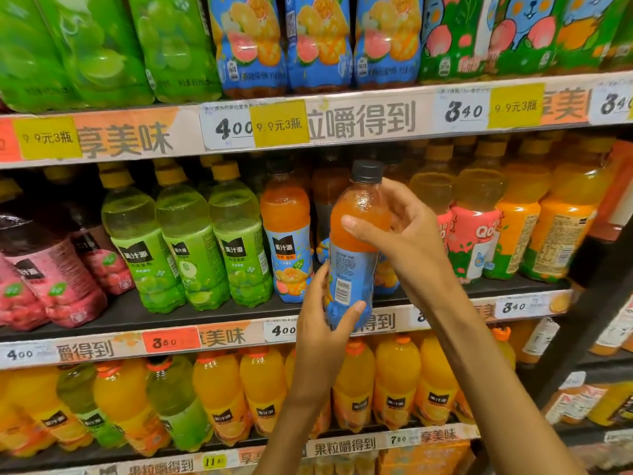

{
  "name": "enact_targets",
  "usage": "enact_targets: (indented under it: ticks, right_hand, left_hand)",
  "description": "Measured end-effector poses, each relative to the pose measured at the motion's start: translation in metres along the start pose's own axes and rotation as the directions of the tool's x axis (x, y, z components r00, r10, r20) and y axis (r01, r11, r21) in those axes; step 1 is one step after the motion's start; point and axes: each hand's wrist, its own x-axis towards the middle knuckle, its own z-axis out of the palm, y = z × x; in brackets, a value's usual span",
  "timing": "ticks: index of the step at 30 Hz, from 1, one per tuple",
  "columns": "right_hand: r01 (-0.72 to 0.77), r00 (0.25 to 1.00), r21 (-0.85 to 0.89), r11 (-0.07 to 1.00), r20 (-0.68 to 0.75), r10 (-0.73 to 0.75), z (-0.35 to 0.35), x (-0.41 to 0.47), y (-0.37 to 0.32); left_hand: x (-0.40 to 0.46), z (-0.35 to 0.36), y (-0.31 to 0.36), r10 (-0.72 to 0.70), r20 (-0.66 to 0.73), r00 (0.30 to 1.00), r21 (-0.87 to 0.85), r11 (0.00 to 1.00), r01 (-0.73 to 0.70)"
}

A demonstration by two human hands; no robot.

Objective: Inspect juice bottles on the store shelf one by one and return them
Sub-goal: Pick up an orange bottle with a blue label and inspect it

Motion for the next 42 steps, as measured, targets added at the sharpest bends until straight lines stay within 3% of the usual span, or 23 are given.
enact_targets:
  ticks: [3,7,10,12,16,21,27,32,37,40,42]
  right_hand:
    - [0.049,0.991,-0.196,0.979,-0.113,-0.073,0.016,-0.001,0.004]
    - [0.088,0.973,-0.275,0.957,-0.184,-0.142,0.031,-0.003,0.009]
    - [0.065,0.984,-0.313,0.948,-0.14,-0.113,0.025,0.002,0.01]
    - [0.052,0.997,-0.247,0.968,-0.044,-0.065,0.012,0.003,0.007]
    - [0.088,0.987,-0.215,0.973,0.151,-0.056,-0.011,-0.001,0.003]
    - [0.127,0.989,-0.408,0.904,-0.023,-0.149,-0.003,-0.001,0.004]
    - [0.144,0.943,-0.651,0.746,-0.139,-0.303,0.016,0.004,0.012]
    - [0.163,0.949,-0.702,0.694,-0.08,-0.304,0.016,0.01,0.02]
    - [0.247,0.946,-0.763,0.597,0.057,-0.318,0.007,0.009,0.026]
    - [0.226,0.947,-0.75,0.622,0.02,-0.321,0.01,0.007,0.03]
    - [0.214,0.939,-0.741,0.636,-0.024,-0.344,0.013,0.007,0.032]
  left_hand:
    - [-0.005,0.009,0.0,0.114,-0.173,0.978,0.144,0.986,-0.089]
    - [0.0,0.02,0.003,0.146,-0.217,0.965,0.249,0.964,-0.09]
    - [0.004,0.021,0.002,0.185,-0.247,0.951,0.292,0.95,-0.109]
    - [0.005,0.018,0.0,0.208,-0.267,0.941,0.279,0.951,-0.131]
    - [0.008,0.012,-0.004,0.25,-0.241,0.938,0.36,0.92,-0.153]
    - [0.008,0.01,-0.002,0.173,-0.264,0.949,0.339,0.938,-0.077]
    - [0.007,0.024,-0.003,0.259,-0.31,0.915,0.485,0.87,-0.082]
    - [0.011,0.025,-0.006,0.294,-0.289,0.911,0.64,0.767,-0.044]
    - [0.014,0.022,-0.01,0.315,-0.287,0.905,0.635,0.77,-0.067]
    - [0.013,0.022,-0.01,0.311,-0.29,0.905,0.649,0.759,-0.053]
    - [0.013,0.023,-0.011,0.344,-0.263,0.901,0.726,0.686,-0.05]
